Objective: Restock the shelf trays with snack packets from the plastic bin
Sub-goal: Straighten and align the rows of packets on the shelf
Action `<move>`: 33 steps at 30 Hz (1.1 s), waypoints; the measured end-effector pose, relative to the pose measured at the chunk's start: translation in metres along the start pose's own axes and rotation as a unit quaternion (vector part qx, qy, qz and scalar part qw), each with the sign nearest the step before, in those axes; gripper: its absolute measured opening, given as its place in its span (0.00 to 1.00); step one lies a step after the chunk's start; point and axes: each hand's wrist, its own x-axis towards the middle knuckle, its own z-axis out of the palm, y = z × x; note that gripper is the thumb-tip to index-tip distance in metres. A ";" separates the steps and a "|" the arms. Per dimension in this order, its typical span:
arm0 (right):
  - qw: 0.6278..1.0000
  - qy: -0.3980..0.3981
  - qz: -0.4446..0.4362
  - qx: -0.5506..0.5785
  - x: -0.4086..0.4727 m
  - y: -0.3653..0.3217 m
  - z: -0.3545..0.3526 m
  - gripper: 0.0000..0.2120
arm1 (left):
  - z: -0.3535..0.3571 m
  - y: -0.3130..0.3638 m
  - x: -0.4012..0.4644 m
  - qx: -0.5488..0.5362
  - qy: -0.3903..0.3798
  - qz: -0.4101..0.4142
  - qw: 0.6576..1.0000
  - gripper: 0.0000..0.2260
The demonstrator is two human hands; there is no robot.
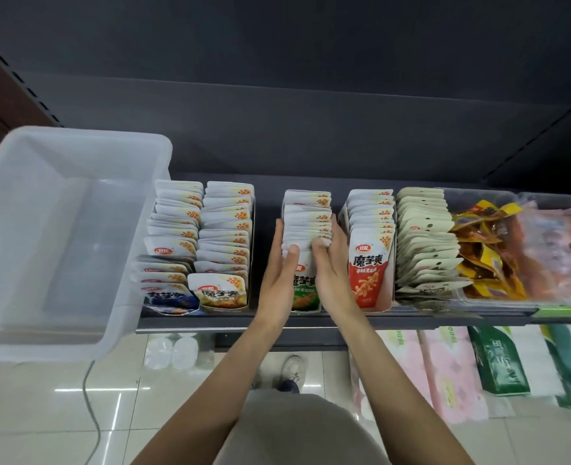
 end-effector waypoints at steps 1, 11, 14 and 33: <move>0.998 0.036 -0.021 -0.053 0.004 0.001 0.005 0.30 | 0.002 -0.001 0.001 0.025 0.016 0.009 1.000 0.25; 0.980 0.075 -0.099 -0.157 0.024 -0.013 0.000 0.26 | 0.005 0.007 0.030 0.163 0.105 0.119 0.974 0.24; 0.978 0.021 -0.120 -0.169 0.044 -0.022 -0.006 0.26 | 0.008 0.018 0.040 0.154 0.082 0.116 0.978 0.24; 0.999 -0.006 -0.028 -0.031 0.074 -0.039 -0.009 0.15 | 0.008 0.017 0.059 0.148 0.066 0.086 0.983 0.23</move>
